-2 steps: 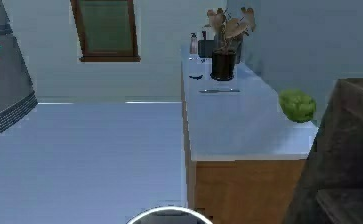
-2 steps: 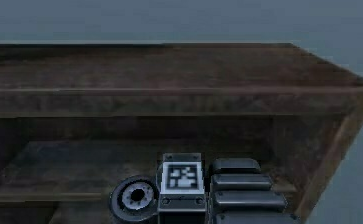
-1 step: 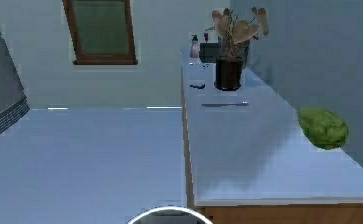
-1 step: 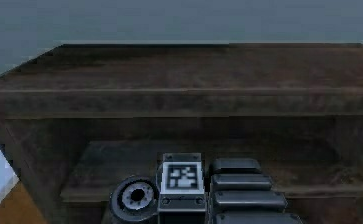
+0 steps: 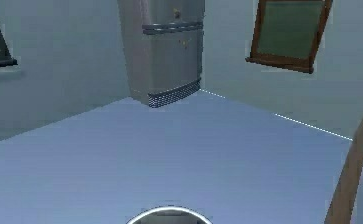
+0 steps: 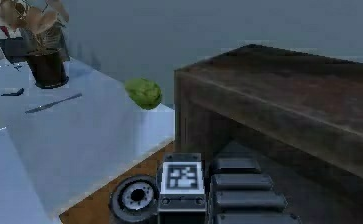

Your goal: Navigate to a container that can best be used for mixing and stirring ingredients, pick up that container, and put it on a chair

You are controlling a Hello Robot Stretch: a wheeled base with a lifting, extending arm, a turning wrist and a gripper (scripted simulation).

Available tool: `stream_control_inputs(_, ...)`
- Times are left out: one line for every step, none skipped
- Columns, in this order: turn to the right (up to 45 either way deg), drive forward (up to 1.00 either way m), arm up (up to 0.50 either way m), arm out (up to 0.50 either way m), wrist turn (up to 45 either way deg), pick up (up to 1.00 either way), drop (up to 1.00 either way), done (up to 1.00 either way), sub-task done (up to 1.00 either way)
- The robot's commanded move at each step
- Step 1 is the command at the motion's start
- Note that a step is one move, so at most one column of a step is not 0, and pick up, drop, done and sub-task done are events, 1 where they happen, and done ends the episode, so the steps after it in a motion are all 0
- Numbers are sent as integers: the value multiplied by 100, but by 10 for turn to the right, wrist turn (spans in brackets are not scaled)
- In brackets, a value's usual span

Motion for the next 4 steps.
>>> stream_control_inputs(-450,0,0,0,0,0,0,0,0)
stream_control_inputs(0,30,0,0,0,0,0,0,0)
stream_control_inputs(-210,0,0,0,0,0,0,0,0)
stream_control_inputs(0,60,0,0,0,0,0,0,0)
